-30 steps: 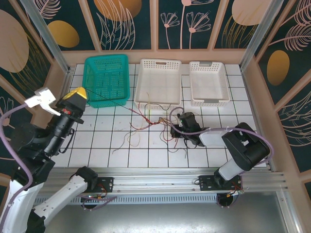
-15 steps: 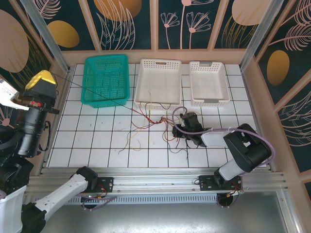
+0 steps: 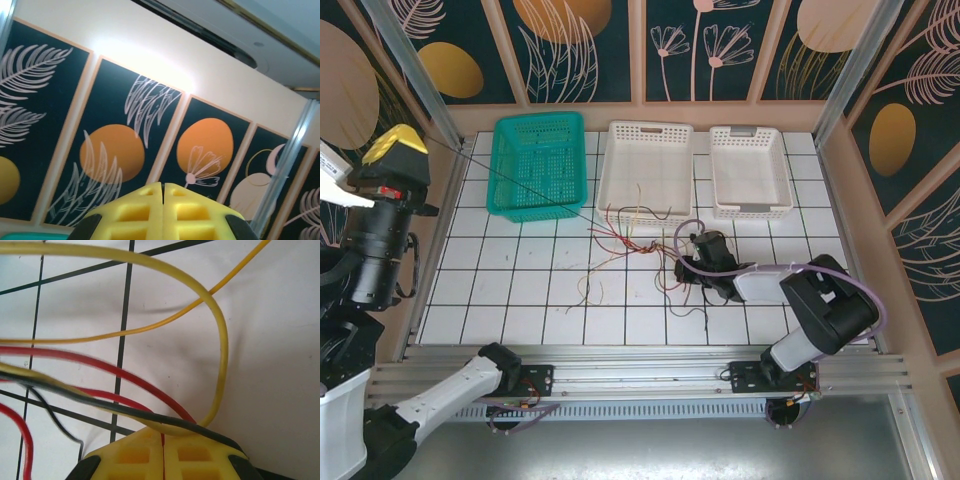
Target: Untangle the cables
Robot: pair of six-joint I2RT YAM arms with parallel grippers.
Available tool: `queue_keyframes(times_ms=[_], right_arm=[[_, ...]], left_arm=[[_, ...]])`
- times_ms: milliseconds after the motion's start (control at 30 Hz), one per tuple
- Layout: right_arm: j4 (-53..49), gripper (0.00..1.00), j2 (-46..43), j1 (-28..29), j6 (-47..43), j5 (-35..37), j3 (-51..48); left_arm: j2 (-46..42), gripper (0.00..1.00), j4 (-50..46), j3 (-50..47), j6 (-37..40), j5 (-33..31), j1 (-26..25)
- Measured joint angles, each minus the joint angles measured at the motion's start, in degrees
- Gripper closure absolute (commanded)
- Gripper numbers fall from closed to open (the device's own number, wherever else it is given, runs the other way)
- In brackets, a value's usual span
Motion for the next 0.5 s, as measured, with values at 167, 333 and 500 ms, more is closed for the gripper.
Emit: queue_keyframes(times_ms=[167,333,500], right_arm=[[-6.0,0.68,-9.0,0.0,-2.0,3.1,-1.4],[-10.6,0.53,-14.3,0.3,-3.3,4.4,0.8],[-12.5,0.43,-17.6,4.9,-4.7,5.0,1.9]], left_arm=[[-3.8,1.0,5.6,-13.8,-4.9,4.8,0.0],[-4.2,1.0,10.6,-27.2,-10.8,11.2,0.0],[-4.3,1.0,14.5,-37.2,-15.9,16.1,0.0]])
